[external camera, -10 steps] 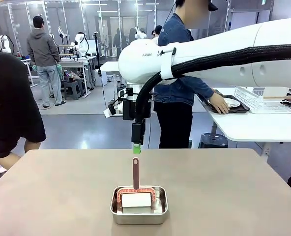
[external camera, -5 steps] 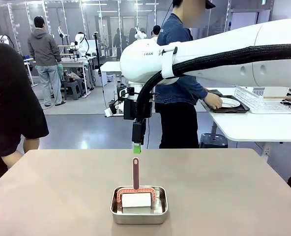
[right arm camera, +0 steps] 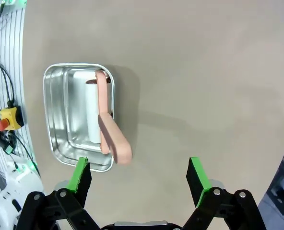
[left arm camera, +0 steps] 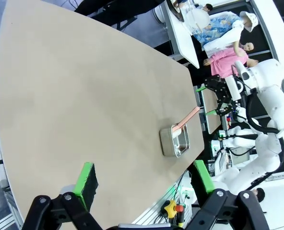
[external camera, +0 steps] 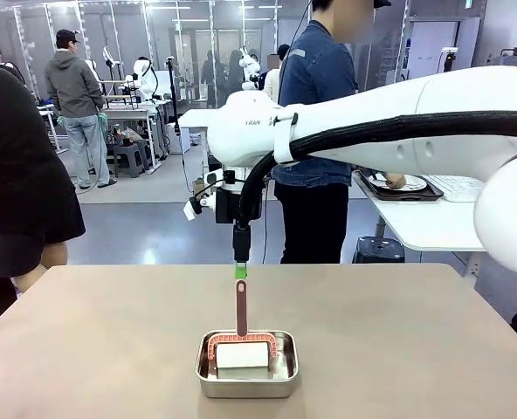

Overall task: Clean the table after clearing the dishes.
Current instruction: When the right (or left) Handle tray is removed, use the right hand (or left hand) to clean the right (or left) side of the table with the Lint Roller.

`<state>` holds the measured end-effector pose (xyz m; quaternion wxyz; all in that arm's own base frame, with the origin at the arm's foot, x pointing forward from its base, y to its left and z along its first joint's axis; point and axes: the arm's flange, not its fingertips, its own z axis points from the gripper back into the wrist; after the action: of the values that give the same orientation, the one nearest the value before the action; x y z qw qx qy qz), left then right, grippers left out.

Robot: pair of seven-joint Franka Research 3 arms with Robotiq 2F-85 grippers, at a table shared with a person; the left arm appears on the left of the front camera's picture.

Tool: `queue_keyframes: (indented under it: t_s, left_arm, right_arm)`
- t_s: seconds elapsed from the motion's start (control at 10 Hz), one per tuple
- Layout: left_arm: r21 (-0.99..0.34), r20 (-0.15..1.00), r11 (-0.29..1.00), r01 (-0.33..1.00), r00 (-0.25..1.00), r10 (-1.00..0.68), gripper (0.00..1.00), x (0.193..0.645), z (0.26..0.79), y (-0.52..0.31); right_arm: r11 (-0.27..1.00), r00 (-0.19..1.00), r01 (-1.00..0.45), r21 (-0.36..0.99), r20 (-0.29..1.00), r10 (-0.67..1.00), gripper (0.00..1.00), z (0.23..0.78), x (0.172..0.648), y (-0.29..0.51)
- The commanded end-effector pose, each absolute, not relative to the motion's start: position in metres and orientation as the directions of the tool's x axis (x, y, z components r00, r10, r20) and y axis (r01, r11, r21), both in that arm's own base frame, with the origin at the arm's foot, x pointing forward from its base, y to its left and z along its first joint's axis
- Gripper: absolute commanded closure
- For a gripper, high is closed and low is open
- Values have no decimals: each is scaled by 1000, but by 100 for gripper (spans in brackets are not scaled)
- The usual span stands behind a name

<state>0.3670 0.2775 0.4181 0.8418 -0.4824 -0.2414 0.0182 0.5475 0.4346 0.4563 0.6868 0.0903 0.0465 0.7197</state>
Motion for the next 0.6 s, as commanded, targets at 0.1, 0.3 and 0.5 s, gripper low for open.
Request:
queue_keyframes:
  t_s: [0.1, 0.3, 0.5]
  left_arm:
    - [-819, 388, 535, 208, 888, 248, 0, 361, 421, 278]
    - [-819, 388, 535, 208, 888, 248, 0, 361, 421, 278]
    - [-819, 388, 535, 208, 888, 248, 0, 361, 421, 278]
  right_arm:
    - [-97, -92, -957, 272, 32, 995, 0, 453, 556, 393]
    - [-95, -83, -945, 314, 49, 995, 0, 440, 554, 393]
    - [-83, -70, -946, 314, 54, 996, 0, 433, 549, 394]
